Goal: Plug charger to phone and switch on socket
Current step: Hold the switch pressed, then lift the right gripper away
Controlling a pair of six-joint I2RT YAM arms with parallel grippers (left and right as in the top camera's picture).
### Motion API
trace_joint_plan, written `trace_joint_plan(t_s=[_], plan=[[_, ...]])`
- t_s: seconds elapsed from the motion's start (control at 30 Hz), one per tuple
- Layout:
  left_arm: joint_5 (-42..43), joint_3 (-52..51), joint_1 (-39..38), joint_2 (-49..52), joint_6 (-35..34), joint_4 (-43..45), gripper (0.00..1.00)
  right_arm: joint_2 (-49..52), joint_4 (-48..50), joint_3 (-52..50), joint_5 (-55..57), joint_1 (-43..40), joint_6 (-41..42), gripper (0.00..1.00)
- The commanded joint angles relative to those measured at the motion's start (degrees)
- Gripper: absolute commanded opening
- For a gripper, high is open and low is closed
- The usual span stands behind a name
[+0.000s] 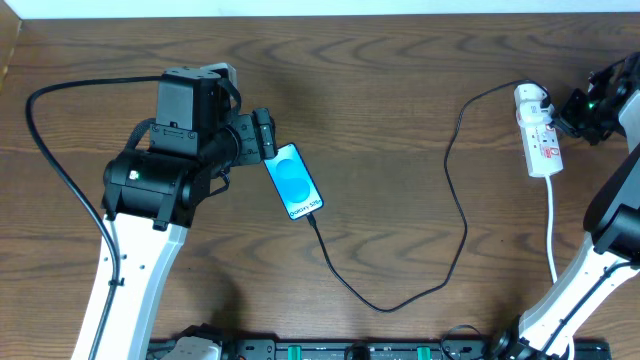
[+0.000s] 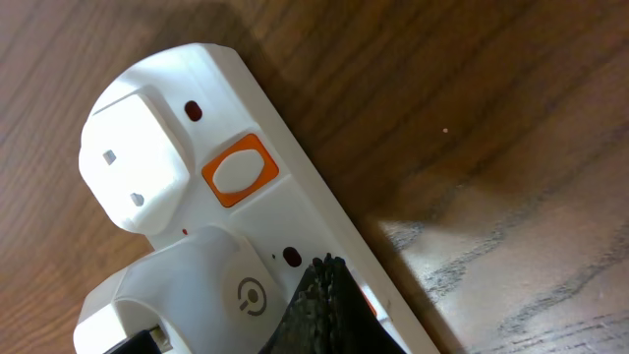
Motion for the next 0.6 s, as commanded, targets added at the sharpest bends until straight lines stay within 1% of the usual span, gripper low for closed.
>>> trace_joint_plan(t_s=[0.0,0.3,0.57], plan=[[-0.7,0.5,0.3,-0.2,0.9,-0.2,0.85,0.5,-0.2,-0.2,-8.7,1.7,0.7,0.01],[-0.7,0.5,0.3,-0.2,0.9,-0.2,0.85,0.5,-4.4,-0.2,-8.9,2.4,2.5,0.01],[-0.7,0.5,0.3,-0.2,1.0,-0.2,0.85,0.5,-5.0,-0.2,-6.7,3.7,5.7,0.01]])
